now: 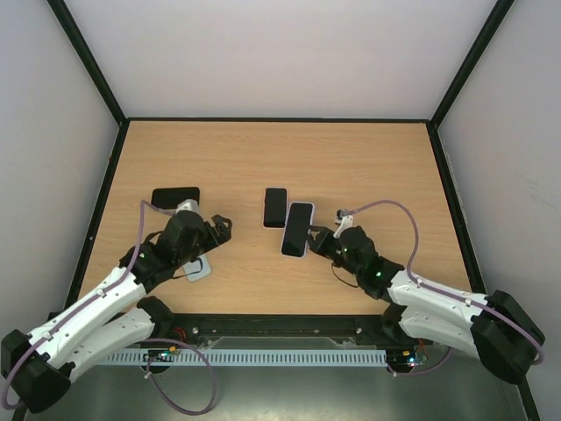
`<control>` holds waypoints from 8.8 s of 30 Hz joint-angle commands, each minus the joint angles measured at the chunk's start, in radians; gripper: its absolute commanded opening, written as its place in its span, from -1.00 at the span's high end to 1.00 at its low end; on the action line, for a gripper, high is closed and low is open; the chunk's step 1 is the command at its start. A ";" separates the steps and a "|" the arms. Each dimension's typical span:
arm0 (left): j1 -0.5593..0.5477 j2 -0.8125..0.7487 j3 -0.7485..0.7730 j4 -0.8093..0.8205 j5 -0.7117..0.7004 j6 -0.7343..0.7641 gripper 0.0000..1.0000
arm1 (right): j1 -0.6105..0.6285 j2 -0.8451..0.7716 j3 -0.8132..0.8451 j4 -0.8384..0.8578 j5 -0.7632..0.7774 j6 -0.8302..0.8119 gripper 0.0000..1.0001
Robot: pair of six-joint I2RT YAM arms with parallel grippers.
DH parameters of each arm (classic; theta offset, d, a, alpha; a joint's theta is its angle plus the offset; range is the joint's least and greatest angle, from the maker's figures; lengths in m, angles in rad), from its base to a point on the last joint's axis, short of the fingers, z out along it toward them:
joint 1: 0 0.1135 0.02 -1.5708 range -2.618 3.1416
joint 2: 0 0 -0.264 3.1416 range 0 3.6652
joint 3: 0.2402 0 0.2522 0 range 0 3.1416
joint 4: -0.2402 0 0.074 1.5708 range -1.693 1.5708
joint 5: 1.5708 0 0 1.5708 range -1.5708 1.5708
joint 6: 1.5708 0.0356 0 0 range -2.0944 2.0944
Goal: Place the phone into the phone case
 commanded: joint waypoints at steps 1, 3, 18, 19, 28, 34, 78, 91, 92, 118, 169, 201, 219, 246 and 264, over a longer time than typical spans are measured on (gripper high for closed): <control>0.134 0.013 0.008 -0.173 -0.190 -0.033 -0.99 | -0.101 0.039 0.091 -0.124 -0.044 -0.102 0.96; 0.226 0.028 -0.001 -0.187 -0.182 -0.017 -0.98 | -0.162 0.085 0.107 -0.132 -0.108 -0.127 0.96; 0.436 0.449 -0.033 -0.072 -0.052 0.084 -0.98 | -0.465 0.583 0.178 0.074 -0.459 -0.185 0.88; 0.436 0.472 -0.030 -0.065 -0.048 0.089 -0.99 | -0.470 0.601 0.189 0.066 -0.461 -0.193 0.87; 0.436 0.539 -0.031 -0.064 -0.048 0.074 -0.93 | -0.478 0.677 0.255 -0.024 -0.409 -0.251 0.62; 0.432 0.558 -0.049 -0.042 -0.023 0.066 -0.87 | -0.478 0.602 0.246 -0.089 -0.366 -0.260 0.05; 0.153 0.592 -0.086 0.208 0.227 -0.041 -0.32 | -0.061 0.120 0.061 -0.104 -0.208 -0.038 -0.70; 0.109 0.599 -0.113 0.366 0.361 -0.105 -0.31 | 0.159 0.450 0.170 0.124 -0.208 -0.001 -0.13; 0.108 0.599 -0.116 0.375 0.368 -0.109 -0.30 | 0.166 0.473 0.180 0.135 -0.211 -0.001 -0.09; 0.101 0.562 -0.085 0.399 0.376 -0.183 -0.46 | 0.186 0.686 0.230 0.254 -0.306 -0.073 0.89; 0.868 1.085 0.553 0.310 0.156 0.308 -0.61 | 0.176 0.515 0.219 0.075 -0.206 -0.202 0.96; 0.906 1.100 0.301 0.312 0.322 0.296 -0.66 | 0.164 0.129 0.174 -0.217 0.024 -0.226 0.96; 0.519 0.831 -0.008 0.368 0.415 0.122 -0.67 | 0.152 -0.016 0.158 -0.320 0.118 -0.194 0.96; 0.368 0.949 0.189 0.215 0.097 0.370 0.49 | 0.148 -0.068 0.148 -0.373 0.169 -0.165 0.96; 0.172 0.775 0.124 0.076 0.023 0.279 0.95 | 0.149 -0.182 0.117 -0.472 0.173 -0.130 0.96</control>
